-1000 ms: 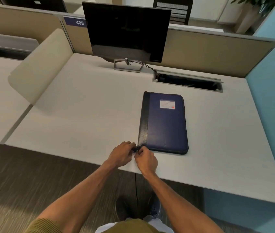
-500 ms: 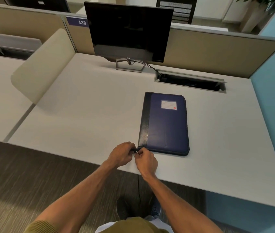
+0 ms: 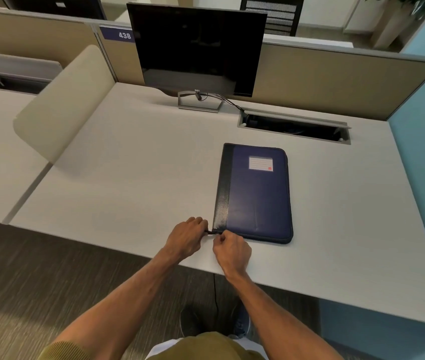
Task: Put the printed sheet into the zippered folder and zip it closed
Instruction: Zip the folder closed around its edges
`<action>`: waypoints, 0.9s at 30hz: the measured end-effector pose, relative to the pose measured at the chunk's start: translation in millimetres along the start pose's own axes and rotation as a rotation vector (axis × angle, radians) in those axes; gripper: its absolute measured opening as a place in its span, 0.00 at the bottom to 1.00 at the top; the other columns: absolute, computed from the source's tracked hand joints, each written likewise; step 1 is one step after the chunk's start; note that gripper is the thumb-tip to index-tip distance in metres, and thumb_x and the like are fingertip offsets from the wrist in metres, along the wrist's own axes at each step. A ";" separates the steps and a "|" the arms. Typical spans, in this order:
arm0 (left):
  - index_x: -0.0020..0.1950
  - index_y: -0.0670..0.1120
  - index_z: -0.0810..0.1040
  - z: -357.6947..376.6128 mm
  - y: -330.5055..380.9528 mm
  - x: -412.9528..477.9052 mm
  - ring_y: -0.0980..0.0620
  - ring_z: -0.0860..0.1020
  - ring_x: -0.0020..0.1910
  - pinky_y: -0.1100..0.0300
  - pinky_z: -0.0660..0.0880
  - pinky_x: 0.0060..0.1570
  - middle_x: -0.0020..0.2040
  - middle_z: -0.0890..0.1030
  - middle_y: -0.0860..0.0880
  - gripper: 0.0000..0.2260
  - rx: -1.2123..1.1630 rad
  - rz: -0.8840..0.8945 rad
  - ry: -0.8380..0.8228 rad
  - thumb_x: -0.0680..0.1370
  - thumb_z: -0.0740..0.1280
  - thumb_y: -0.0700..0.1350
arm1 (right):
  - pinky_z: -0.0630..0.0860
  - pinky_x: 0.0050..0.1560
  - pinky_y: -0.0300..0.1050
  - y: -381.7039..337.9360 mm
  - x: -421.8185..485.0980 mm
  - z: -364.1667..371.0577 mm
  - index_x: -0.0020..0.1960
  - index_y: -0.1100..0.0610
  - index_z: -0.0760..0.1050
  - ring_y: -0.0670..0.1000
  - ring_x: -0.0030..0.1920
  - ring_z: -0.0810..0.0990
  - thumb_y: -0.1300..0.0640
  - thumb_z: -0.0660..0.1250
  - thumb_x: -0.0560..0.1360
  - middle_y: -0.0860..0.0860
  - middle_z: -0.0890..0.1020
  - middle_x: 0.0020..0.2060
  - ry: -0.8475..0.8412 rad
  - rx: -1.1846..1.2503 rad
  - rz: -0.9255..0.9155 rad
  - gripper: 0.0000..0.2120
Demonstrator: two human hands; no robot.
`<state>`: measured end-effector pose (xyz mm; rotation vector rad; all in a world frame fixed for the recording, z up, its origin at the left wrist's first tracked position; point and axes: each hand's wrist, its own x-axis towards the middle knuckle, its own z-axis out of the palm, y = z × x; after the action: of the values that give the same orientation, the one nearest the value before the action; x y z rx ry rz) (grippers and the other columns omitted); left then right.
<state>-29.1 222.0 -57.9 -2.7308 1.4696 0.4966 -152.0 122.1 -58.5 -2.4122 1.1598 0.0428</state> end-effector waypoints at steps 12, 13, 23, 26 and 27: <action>0.66 0.47 0.75 -0.9 -10.2 5.8 0.44 0.80 0.61 0.46 0.81 0.56 0.61 0.82 0.49 0.10 0.034 -0.061 -0.017 0.88 0.60 0.48 | 0.81 0.42 0.43 48.6 4.0 -14.2 0.44 0.53 0.82 0.49 0.38 0.84 0.50 0.67 0.82 0.49 0.85 0.37 0.114 0.044 0.198 0.11; 0.66 0.48 0.75 -0.2 -8.7 6.6 0.45 0.80 0.60 0.46 0.82 0.56 0.62 0.82 0.49 0.10 0.041 -0.047 -0.020 0.87 0.60 0.49 | 0.81 0.43 0.43 50.7 2.8 -14.5 0.45 0.53 0.82 0.48 0.38 0.84 0.50 0.66 0.83 0.49 0.85 0.38 0.117 0.046 0.192 0.11; 0.87 0.58 0.53 10.4 34.2 25.0 0.43 0.78 0.66 0.52 0.85 0.59 0.84 0.58 0.43 0.33 0.001 0.098 0.031 0.86 0.66 0.49 | 0.81 0.52 0.38 42.5 -8.3 -9.0 0.61 0.51 0.81 0.46 0.49 0.85 0.47 0.60 0.87 0.47 0.86 0.52 0.148 0.056 0.148 0.13; 0.89 0.55 0.50 16.9 41.8 23.3 0.42 0.79 0.65 0.52 0.85 0.58 0.86 0.55 0.41 0.35 0.000 0.098 0.042 0.87 0.64 0.43 | 0.81 0.51 0.38 29.9 -10.6 -5.1 0.61 0.51 0.81 0.45 0.48 0.85 0.48 0.60 0.87 0.46 0.87 0.53 0.153 0.060 0.110 0.13; 0.90 0.54 0.49 17.8 41.6 22.9 0.42 0.79 0.64 0.52 0.85 0.57 0.86 0.54 0.40 0.35 0.010 0.103 0.049 0.87 0.64 0.42 | 0.80 0.52 0.38 26.9 -11.3 -3.5 0.62 0.50 0.81 0.45 0.48 0.85 0.48 0.60 0.87 0.46 0.87 0.53 0.148 0.060 0.094 0.13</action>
<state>-56.2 182.7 -75.0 -2.6893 1.6254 0.4260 -179.9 114.4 -63.4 -2.3394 1.3211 -0.1417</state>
